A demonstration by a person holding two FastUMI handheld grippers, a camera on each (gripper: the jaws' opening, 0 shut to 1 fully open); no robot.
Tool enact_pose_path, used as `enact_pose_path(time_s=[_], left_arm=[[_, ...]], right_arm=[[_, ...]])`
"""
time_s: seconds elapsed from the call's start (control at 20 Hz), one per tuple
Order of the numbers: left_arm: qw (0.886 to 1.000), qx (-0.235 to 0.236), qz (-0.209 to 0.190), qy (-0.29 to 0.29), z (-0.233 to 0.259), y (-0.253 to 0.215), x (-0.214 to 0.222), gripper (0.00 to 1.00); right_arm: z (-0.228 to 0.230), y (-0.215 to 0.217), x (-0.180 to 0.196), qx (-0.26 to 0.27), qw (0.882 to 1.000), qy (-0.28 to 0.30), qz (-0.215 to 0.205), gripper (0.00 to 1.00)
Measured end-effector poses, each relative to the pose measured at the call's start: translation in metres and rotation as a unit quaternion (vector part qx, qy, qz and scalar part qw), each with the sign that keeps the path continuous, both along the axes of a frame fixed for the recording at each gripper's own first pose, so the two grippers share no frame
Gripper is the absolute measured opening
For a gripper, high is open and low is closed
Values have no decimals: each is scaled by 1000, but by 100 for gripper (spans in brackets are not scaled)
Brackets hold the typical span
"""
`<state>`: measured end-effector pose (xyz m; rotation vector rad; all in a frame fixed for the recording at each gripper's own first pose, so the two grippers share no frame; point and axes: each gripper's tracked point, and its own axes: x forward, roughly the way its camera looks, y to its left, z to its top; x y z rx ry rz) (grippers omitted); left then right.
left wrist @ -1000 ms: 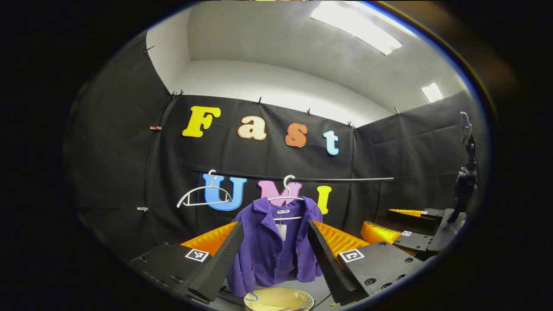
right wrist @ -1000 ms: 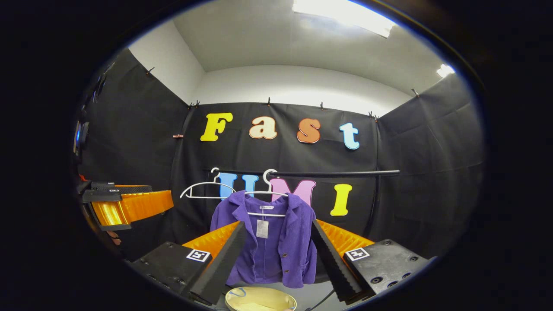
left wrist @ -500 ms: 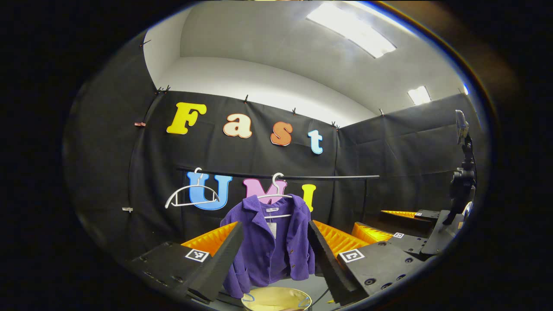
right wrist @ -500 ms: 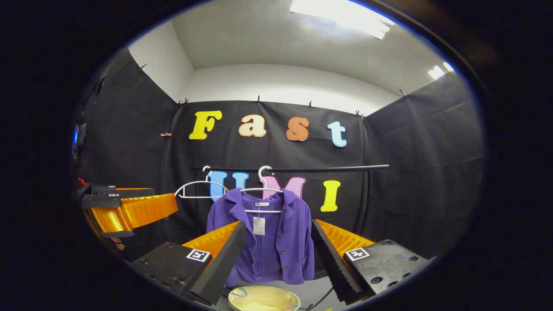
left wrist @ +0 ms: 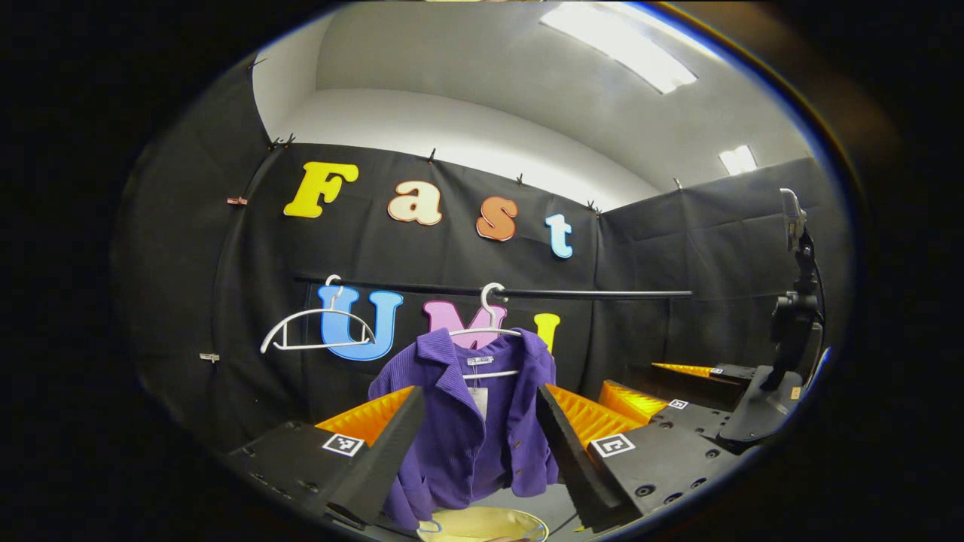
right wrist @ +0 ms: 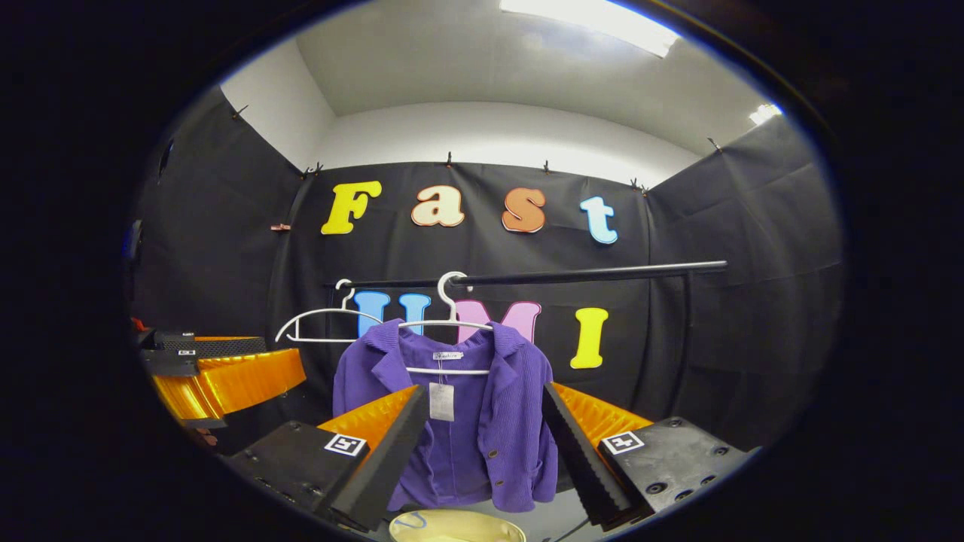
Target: Grasp the clothes on the hanger with both hands and then place them into the laundry hamper below.
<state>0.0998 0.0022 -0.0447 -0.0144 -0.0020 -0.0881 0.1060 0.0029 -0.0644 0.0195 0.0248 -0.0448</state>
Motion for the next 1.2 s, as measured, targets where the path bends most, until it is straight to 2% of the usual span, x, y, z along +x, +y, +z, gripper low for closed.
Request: enact_pose_path(time_s=[0.2,0.45,0.65,0.85,1.05,1.1,1.15,1.2], left_arm=[[999,12,41,-4,-22,-8,60,94],[997,18,80,3,-54,-11,110,94],[992,18,124,21,-81,6,135,94],[989,6,144,34,-103,15,152,94],[984,7,166,58,-131,22,172,94],[983,5,171,59,-136,23,176,89],[982,4,179,58,-138,25,180,94],[980,2,189,57,-141,29,183,93]], right_arm=[[-30,-17,66,8,999,5,41,97],[-70,-27,122,28,996,14,83,97],[-98,-25,150,45,993,27,107,97],[-123,-25,166,55,990,35,121,97],[-146,-29,185,56,991,49,110,98],[-152,-29,189,63,991,54,106,98],[-158,-31,193,72,990,59,104,98],[-163,-31,196,81,989,64,103,98]])
